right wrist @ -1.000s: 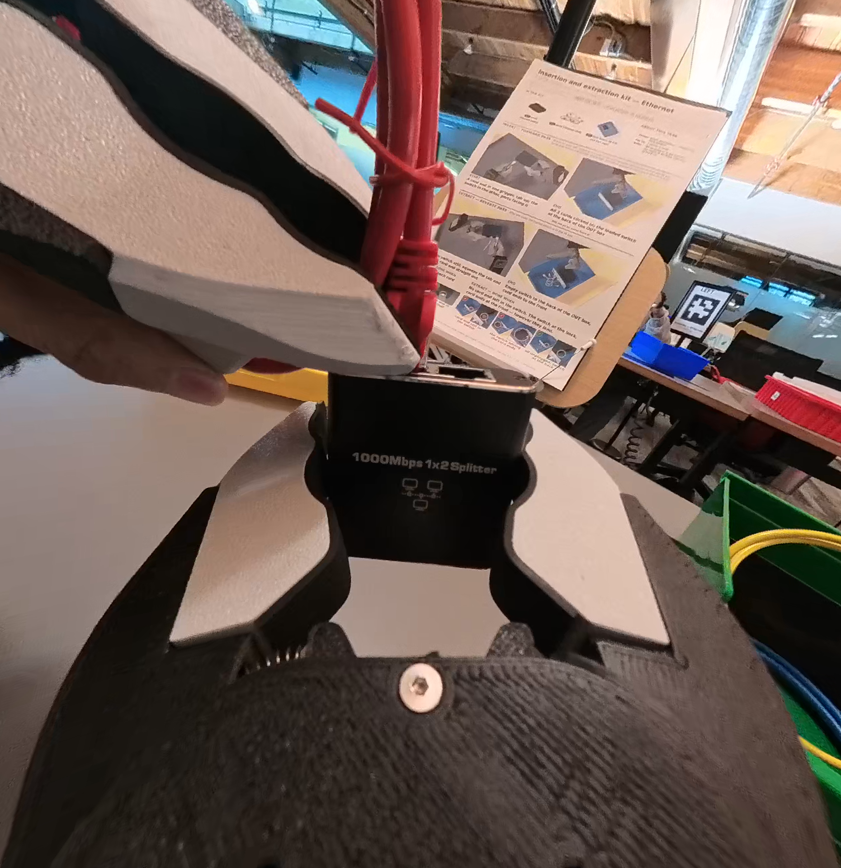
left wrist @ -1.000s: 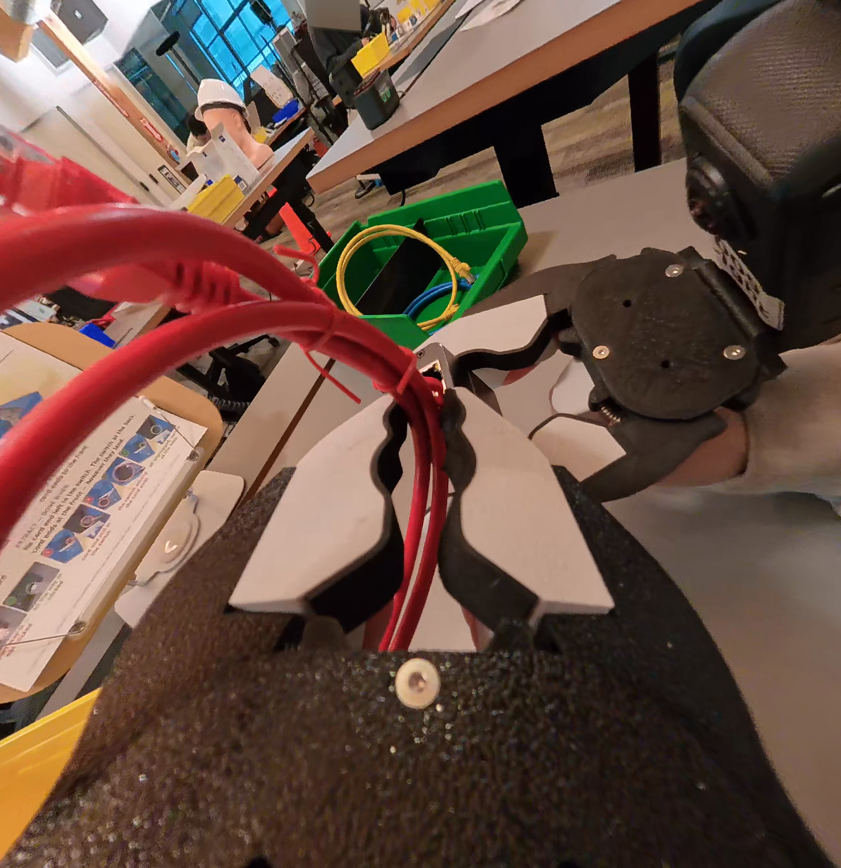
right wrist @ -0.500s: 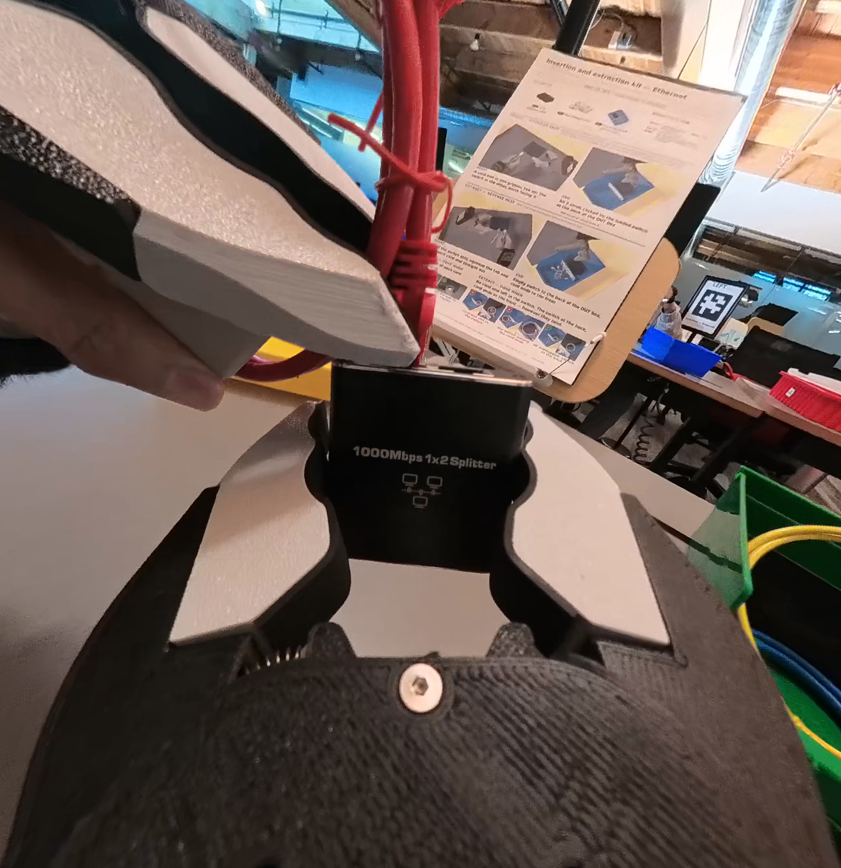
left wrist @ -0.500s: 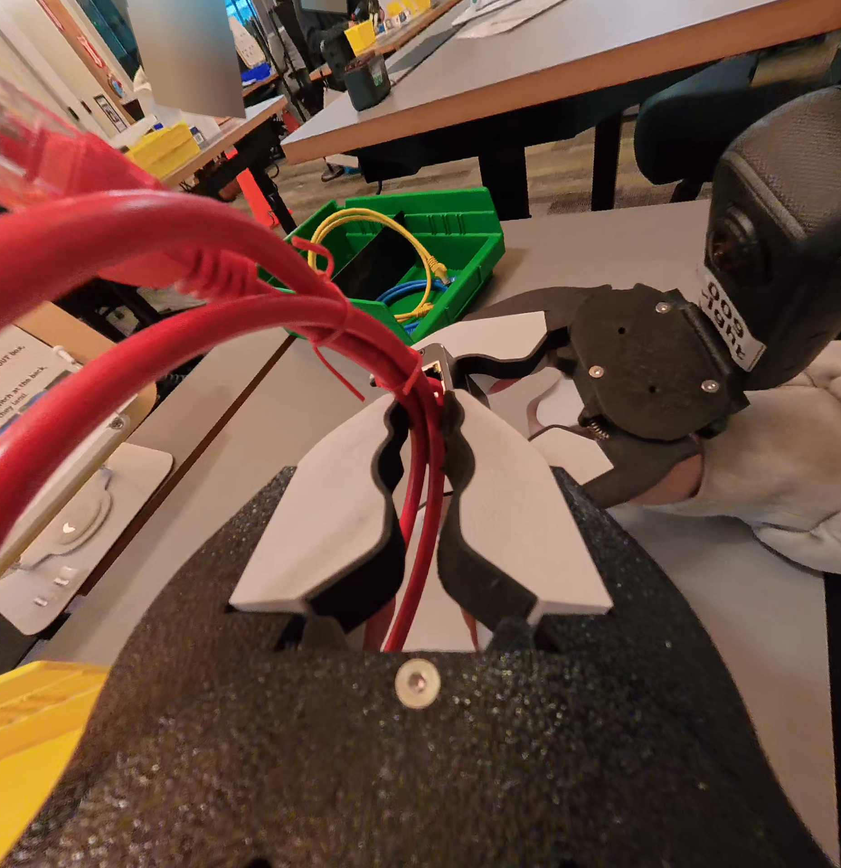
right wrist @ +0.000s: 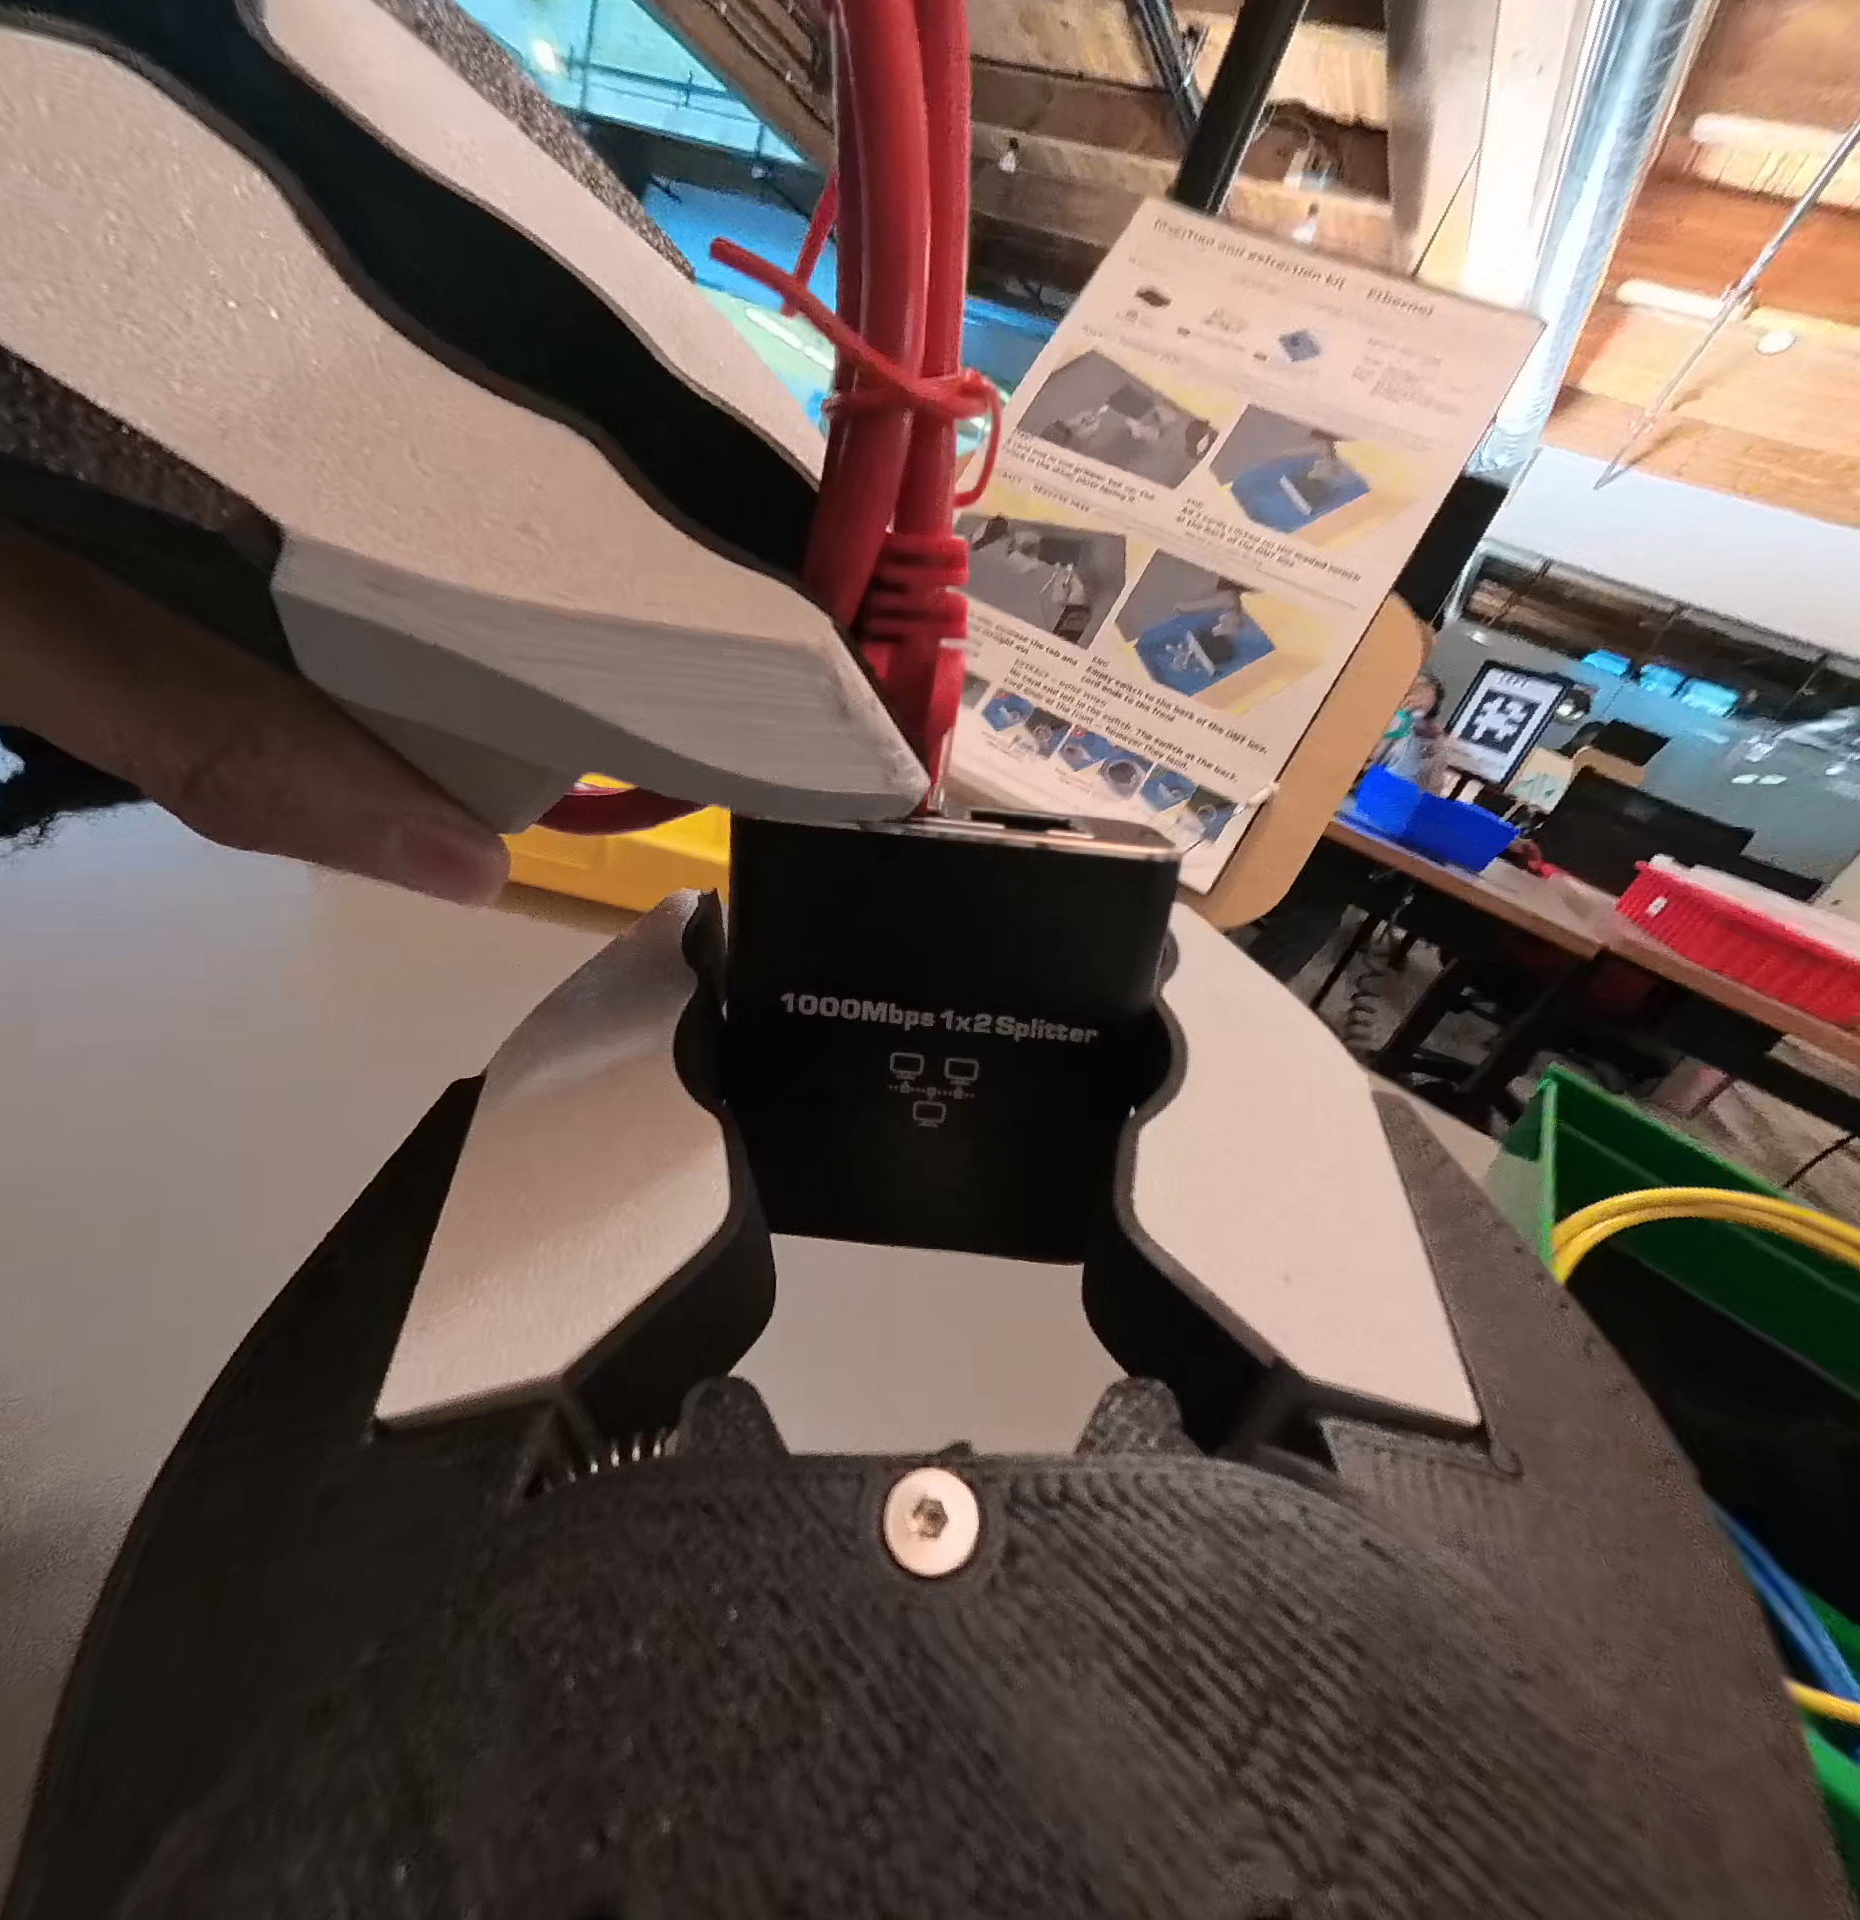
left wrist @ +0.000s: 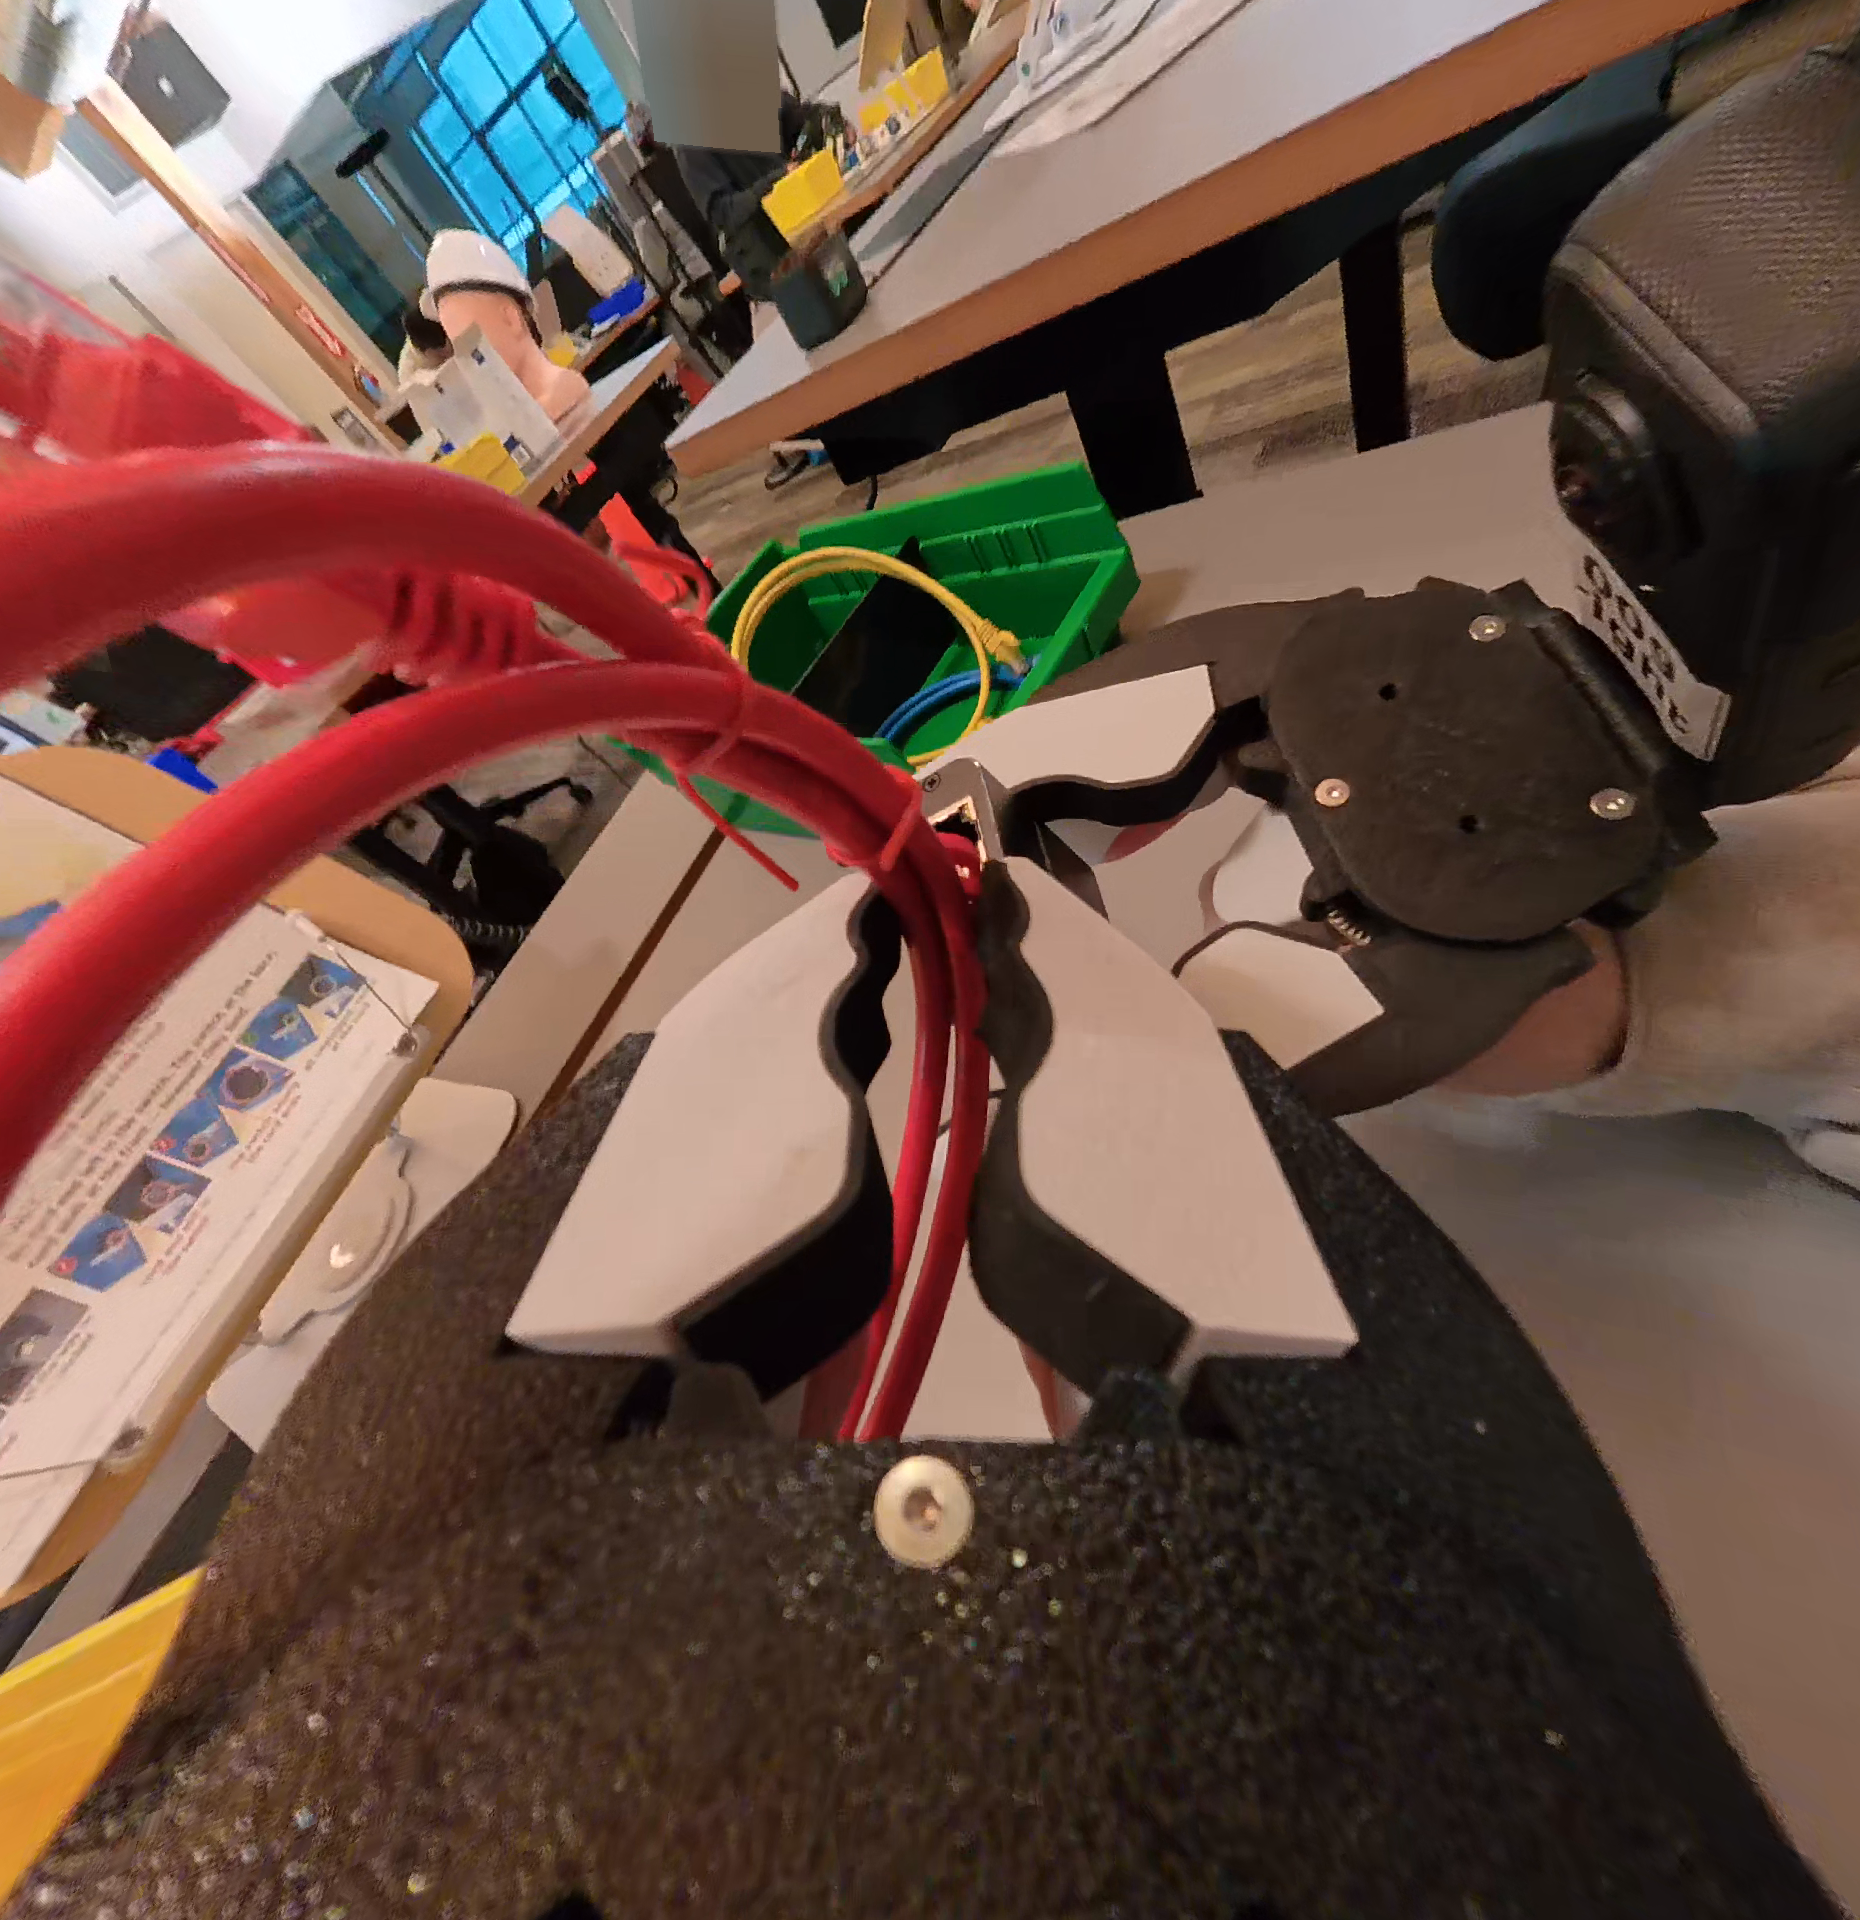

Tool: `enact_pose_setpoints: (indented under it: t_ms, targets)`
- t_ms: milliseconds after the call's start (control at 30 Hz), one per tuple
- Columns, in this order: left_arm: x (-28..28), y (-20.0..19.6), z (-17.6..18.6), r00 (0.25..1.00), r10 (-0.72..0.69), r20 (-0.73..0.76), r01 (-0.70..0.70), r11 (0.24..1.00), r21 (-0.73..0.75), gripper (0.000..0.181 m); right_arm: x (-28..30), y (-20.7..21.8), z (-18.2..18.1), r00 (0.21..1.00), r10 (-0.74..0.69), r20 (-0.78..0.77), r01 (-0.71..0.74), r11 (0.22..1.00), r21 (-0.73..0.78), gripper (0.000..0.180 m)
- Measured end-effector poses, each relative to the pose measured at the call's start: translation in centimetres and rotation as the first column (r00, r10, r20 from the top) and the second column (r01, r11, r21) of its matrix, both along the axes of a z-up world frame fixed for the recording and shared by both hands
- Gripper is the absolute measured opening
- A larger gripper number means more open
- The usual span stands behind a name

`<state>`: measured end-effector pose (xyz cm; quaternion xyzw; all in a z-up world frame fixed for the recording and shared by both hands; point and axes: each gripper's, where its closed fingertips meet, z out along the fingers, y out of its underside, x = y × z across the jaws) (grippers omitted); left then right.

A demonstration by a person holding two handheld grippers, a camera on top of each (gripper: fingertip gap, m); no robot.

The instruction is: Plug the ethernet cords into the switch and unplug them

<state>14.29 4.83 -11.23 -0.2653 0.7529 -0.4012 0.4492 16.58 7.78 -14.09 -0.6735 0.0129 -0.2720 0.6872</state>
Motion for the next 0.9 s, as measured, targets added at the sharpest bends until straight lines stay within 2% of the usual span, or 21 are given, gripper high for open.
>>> enact_pose_setpoints:
  t_ms: [100, 433, 800, 900]
  targets:
    - [-0.4, -0.3, 1.0, 0.999, -0.029, 0.036, 0.029, 0.999, 0.013, 0.016, -0.3, -0.4, 1.1, 1.0, -0.012, 0.028, 0.011, 1.0, 0.015, 0.078]
    - [-1.2, 0.4, 1.5, 0.99, -0.127, 0.054, 0.135, 0.977, -0.168, 0.016, -1.2, -0.1, 1.8, 0.996, -0.027, 0.082, 0.029, 0.999, -0.024, 0.077]
    - [-0.4, 0.7, 0.4, 0.997, -0.067, -0.034, 0.061, 0.986, -0.152, 0.016, -0.7, 0.4, 0.4, 1.0, 0.006, 0.0, -0.006, 1.0, -0.024, 0.078]
    - [-0.3, 0.9, -0.2, 0.998, -0.041, -0.046, 0.036, 0.993, -0.108, 0.016, -0.6, 0.7, -0.3, 0.999, 0.022, -0.032, -0.023, 0.999, -0.028, 0.077]
